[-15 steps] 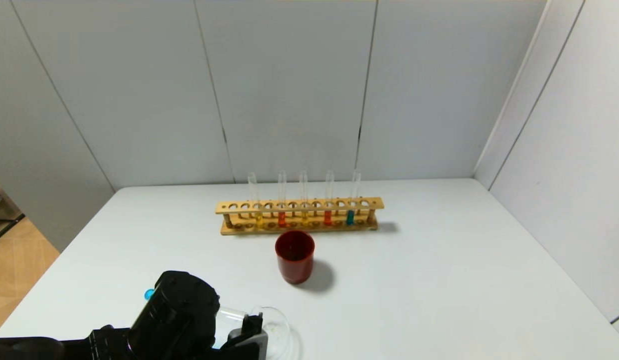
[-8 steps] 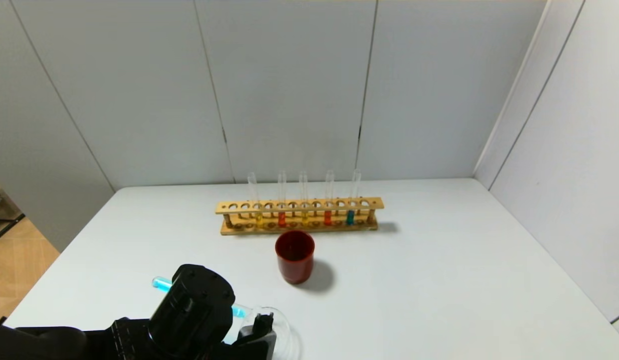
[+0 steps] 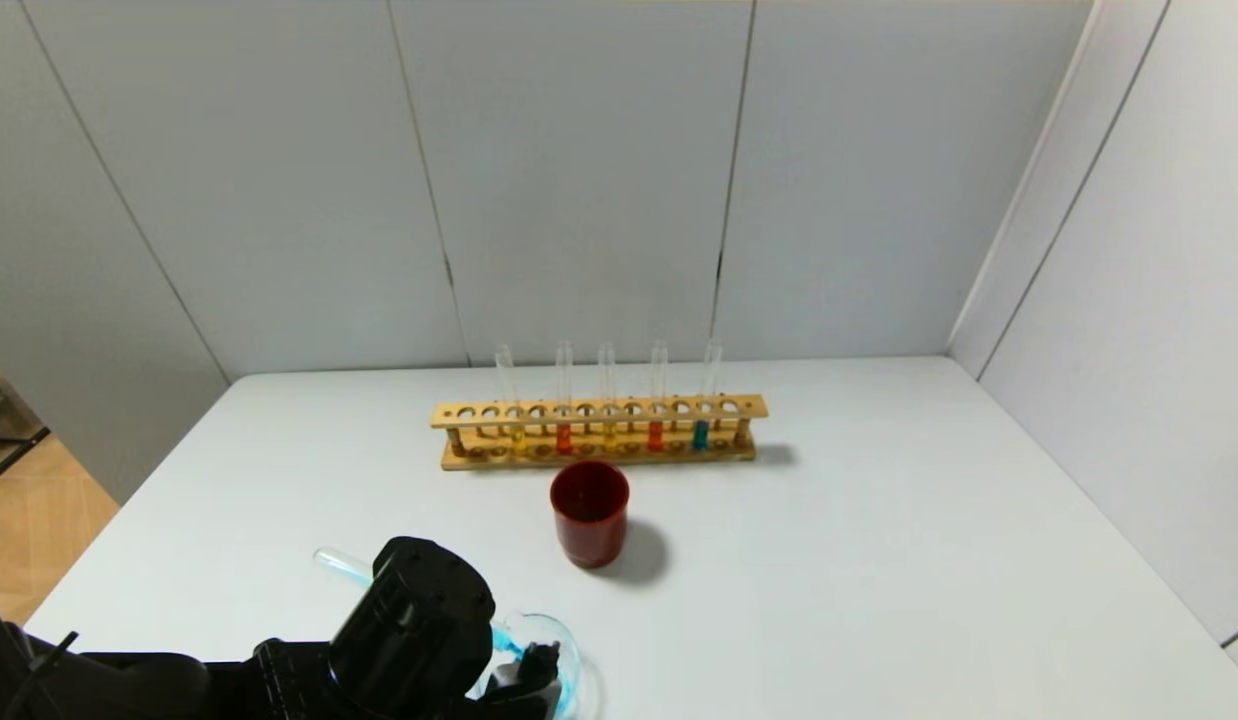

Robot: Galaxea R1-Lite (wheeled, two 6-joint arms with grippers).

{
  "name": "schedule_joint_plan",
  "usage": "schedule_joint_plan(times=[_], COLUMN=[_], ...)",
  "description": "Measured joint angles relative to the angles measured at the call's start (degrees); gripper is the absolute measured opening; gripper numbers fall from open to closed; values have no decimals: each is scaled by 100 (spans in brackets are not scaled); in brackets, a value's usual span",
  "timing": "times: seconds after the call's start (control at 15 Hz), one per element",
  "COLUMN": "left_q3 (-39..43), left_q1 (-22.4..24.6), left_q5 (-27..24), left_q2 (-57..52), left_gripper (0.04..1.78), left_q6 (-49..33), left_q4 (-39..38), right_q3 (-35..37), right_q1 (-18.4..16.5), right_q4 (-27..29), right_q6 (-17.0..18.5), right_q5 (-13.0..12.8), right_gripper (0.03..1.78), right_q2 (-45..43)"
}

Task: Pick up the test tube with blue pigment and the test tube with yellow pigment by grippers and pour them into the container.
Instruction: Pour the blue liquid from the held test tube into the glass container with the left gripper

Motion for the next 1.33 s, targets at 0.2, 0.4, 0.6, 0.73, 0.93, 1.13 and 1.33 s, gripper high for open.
schedule_joint_plan(times=[0.2, 0.4, 0.6, 0.73, 0.93, 1.13, 1.33], left_q3=[50, 66, 27, -20, -59, -69, -80], left_q1=[-2, -5, 26, 35, 41, 41, 35], left_q5=[0, 7, 77, 83, 83, 112, 123], left_q2=[22, 34, 89, 155, 256, 321, 400], left_gripper=[31, 31, 31, 31, 31, 31, 31], left_q6=[-17, -12, -34, -39, -30, 11, 24], left_q4=[-21, -13, -38, -44, -40, -27, -2], right_q3=[0, 0, 0, 0, 0, 0, 0], right_q1=[0, -2, 0, 0, -2, 0, 0], right_q4=[0, 0, 0, 0, 0, 0, 0], right_q6=[0, 0, 0, 0, 0, 0, 0], right_q5=[0, 0, 0, 0, 0, 0, 0], right_gripper=[175, 175, 175, 175, 175, 175, 175], right_q2=[0, 0, 0, 0, 0, 0, 0])
